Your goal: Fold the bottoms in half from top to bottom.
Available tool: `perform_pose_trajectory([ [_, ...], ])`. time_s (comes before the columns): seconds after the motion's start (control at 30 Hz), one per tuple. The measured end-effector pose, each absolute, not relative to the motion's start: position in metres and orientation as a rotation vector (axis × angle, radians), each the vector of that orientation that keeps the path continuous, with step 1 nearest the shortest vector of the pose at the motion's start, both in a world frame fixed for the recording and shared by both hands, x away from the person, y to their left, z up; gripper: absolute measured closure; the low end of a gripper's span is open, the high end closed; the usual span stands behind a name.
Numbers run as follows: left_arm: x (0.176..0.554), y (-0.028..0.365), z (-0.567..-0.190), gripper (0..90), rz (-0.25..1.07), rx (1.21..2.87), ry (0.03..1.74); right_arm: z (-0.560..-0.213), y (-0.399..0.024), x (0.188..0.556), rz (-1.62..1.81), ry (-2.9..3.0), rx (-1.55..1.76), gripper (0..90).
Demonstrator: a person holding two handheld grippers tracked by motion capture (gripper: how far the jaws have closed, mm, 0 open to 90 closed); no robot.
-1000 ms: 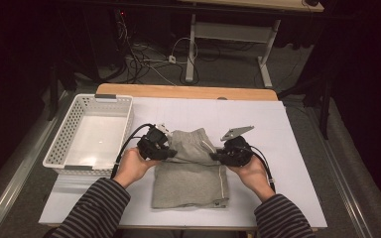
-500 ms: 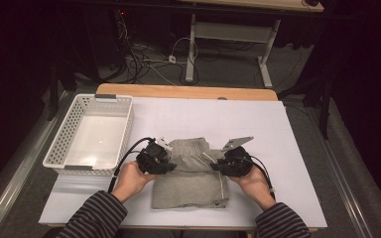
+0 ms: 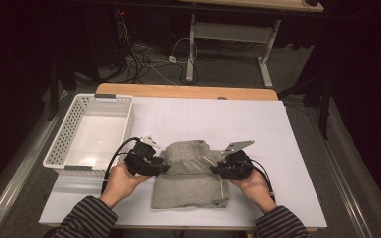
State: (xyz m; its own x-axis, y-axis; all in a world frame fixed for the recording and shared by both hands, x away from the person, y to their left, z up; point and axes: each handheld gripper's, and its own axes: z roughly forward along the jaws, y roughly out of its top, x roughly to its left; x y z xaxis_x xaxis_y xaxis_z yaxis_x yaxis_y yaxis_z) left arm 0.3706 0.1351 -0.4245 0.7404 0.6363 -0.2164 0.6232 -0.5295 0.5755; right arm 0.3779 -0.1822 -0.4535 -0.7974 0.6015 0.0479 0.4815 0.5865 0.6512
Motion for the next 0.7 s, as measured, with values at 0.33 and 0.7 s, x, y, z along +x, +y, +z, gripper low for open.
perform_pose_trajectory([
  [0.33, 0.397, 0.134, -0.432, 82.0, -0.019, 2.271, 1.072, -0.453, -0.182, 0.378, 0.996, 2.639, 0.913, 76.1],
  [0.7, 0.416, 0.123, -0.444, 78.4, -0.077, 2.260, 1.110, -0.451, -0.179, 0.378, 0.999, 2.645, 0.939, 71.6],
])
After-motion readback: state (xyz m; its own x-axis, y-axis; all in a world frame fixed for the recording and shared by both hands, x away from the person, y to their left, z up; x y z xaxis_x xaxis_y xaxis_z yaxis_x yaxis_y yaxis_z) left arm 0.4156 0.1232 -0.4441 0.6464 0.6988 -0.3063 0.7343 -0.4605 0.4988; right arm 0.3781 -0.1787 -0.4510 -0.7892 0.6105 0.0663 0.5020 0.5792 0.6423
